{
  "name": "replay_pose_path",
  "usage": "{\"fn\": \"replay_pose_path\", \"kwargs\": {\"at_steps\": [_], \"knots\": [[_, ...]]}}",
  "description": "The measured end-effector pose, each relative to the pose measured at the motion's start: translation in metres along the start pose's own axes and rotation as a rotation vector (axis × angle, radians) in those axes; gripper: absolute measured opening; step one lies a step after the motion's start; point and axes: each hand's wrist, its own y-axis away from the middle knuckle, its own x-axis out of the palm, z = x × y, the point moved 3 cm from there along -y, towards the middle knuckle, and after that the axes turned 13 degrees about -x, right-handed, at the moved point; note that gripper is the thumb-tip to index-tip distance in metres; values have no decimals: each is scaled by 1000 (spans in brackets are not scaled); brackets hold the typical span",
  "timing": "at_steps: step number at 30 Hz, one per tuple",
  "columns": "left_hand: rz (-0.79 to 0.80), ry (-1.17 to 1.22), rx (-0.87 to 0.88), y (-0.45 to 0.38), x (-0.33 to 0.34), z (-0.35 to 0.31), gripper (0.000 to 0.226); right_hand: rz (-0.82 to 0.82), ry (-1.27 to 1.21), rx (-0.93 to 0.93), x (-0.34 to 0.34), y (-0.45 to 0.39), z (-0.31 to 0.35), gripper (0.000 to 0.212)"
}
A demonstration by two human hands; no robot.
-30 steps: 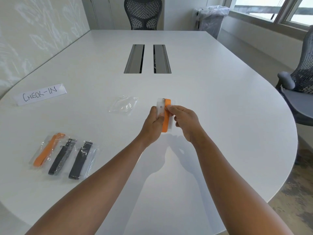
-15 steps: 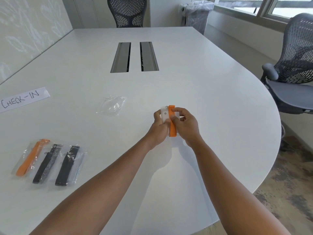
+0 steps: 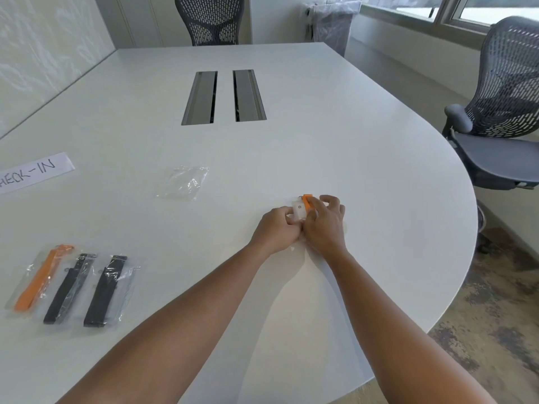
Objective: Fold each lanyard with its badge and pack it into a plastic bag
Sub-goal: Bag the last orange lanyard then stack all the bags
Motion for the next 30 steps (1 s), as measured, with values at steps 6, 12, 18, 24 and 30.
{"fn": "replay_pose_path", "kwargs": {"at_steps": [6, 12, 18, 24, 30], "knots": [[-77, 14, -48, -7, -10, 7, 48, -132, 48, 3, -5, -4, 4, 24], [-150, 36, -68, -10, -31, 14, 28, -254, 132, -59, -4, -13, 22, 15], [-270, 60, -85, -9, -66, 24, 18, -305, 100, -206, 10, -28, 57, 13], [-427, 64, -101, -7, -114, 38, 18, -168, 33, -321, 51, -39, 94, 13], [-600, 43, -155, -10, -172, 56, 20, 10, 26, -344, 96, -40, 121, 16]]}}
